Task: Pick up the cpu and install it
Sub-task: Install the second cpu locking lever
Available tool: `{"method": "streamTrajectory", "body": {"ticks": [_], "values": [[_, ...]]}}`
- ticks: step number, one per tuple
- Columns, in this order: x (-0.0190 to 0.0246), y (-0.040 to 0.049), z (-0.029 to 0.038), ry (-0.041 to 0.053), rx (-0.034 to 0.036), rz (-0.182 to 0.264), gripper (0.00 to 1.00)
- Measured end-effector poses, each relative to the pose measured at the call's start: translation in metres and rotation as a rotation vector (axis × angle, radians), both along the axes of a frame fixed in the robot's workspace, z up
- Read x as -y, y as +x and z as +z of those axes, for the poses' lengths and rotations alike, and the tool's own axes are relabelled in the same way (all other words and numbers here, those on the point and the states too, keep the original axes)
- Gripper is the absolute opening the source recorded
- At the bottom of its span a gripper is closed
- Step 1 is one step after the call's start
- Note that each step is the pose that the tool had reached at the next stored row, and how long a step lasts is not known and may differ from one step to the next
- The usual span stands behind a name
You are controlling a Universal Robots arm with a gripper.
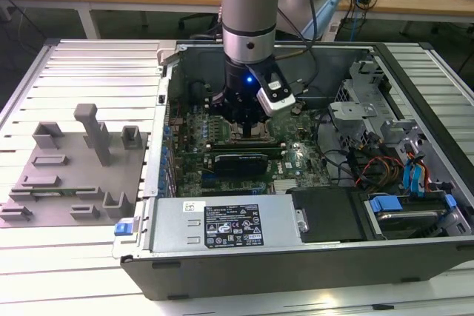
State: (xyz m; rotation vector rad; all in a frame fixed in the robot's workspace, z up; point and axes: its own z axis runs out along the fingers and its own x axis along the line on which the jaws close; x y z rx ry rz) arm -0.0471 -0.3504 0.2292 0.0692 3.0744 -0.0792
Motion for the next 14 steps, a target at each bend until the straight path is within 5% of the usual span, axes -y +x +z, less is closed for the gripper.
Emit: {"method": "streamTrajectory", "body": {"ticks": [9, 14], "values": [[0.0000, -0.0133, -0.0102, 0.0001, 0.0000, 0.010, 0.11], [-0.0002, -0.0141, -0.0104, 0.0002, 0.0002, 0.010, 0.11]]}}
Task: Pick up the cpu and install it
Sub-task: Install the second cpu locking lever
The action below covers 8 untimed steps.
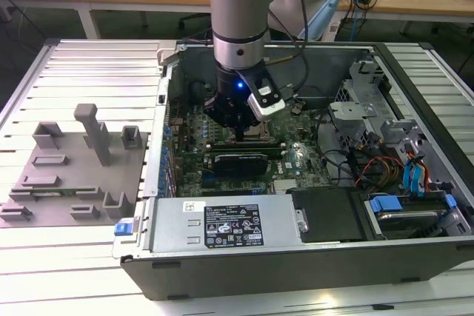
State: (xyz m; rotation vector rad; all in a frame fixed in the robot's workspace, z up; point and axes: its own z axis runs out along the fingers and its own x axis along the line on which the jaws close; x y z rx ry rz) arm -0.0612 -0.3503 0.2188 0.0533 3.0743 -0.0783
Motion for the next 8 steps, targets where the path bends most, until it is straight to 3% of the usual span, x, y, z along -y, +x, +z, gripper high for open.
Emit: {"method": "streamTrajectory", "body": {"ticks": [5, 8], "values": [[0.0001, -0.0089, -0.0040, -0.0001, -0.0002, 0.000, 0.11], [0.0017, -0.0131, -0.0048, 0.0075, 0.0059, 0.000, 0.11]]}}
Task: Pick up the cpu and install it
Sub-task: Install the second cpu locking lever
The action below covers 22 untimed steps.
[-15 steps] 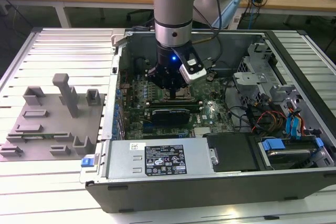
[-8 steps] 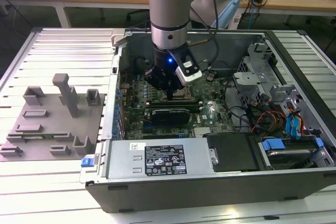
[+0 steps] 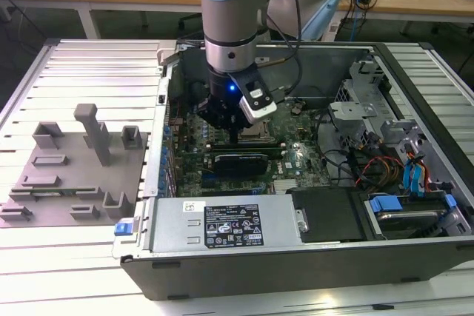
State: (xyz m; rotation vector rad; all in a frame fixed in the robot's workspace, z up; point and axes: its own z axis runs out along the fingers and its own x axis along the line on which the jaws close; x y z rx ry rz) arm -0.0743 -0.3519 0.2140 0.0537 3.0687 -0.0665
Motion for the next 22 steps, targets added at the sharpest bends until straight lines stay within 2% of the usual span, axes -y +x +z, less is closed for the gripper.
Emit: {"method": "streamTrajectory", "body": {"ticks": [3, 5, 7, 11, 14, 15, 17, 19, 21, 22], "values": [[0.0050, -0.0028, -0.0002, 0.0091, 0.0021, 0.000, 0.11], [0.0112, -0.0036, -0.0001, 0.0327, 0.0052, 0.000, 0.11], [0.0140, -0.0040, -0.0002, 0.0482, 0.0086, 0.000, 0.11], [0.0223, -0.0049, -0.0005, 0.1115, 0.0234, 0.000, 0.11], [0.0260, -0.0063, -0.0010, 0.1481, 0.0320, 0.000, 0.11], [0.0274, -0.0072, -0.0014, 0.1670, 0.0368, 0.000, 0.11], [0.0295, -0.0086, -0.0032, 0.1831, 0.0399, 0.000, 0.11], [0.0302, -0.0096, -0.0050, 0.1942, 0.0427, 0.000, 0.11], [0.0301, -0.0103, -0.0076, 0.2048, 0.0454, 0.000, 0.11], [0.0302, -0.0107, -0.0086, 0.2057, 0.0454, 0.000, 0.11]]}}
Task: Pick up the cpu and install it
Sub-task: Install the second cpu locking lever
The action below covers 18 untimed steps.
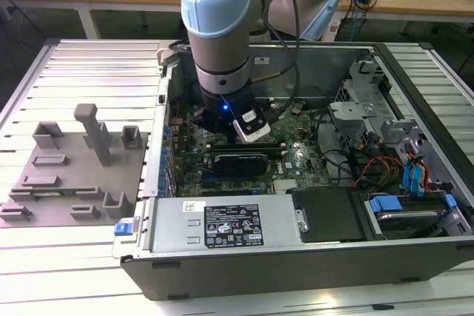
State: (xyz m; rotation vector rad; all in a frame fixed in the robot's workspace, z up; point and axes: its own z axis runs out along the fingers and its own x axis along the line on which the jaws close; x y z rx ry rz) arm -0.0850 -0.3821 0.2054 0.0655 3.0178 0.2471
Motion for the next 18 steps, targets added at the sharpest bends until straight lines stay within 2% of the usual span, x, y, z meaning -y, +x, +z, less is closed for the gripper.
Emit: {"method": "streamTrajectory", "body": {"ticks": [4, 8, 12, 18], "values": [[0.0001, -0.0021, -0.0038, 0.0087, 0.0033, 0.000, 0.11], [-0.0001, -0.0025, -0.0047, 0.0227, 0.0109, 0.000, 0.11], [0.0000, -0.0025, -0.0046, 0.0235, 0.0110, 0.000, 0.11], [0.0000, -0.0025, 0.0042, 0.0234, 0.0108, 0.000, 0.11]]}}
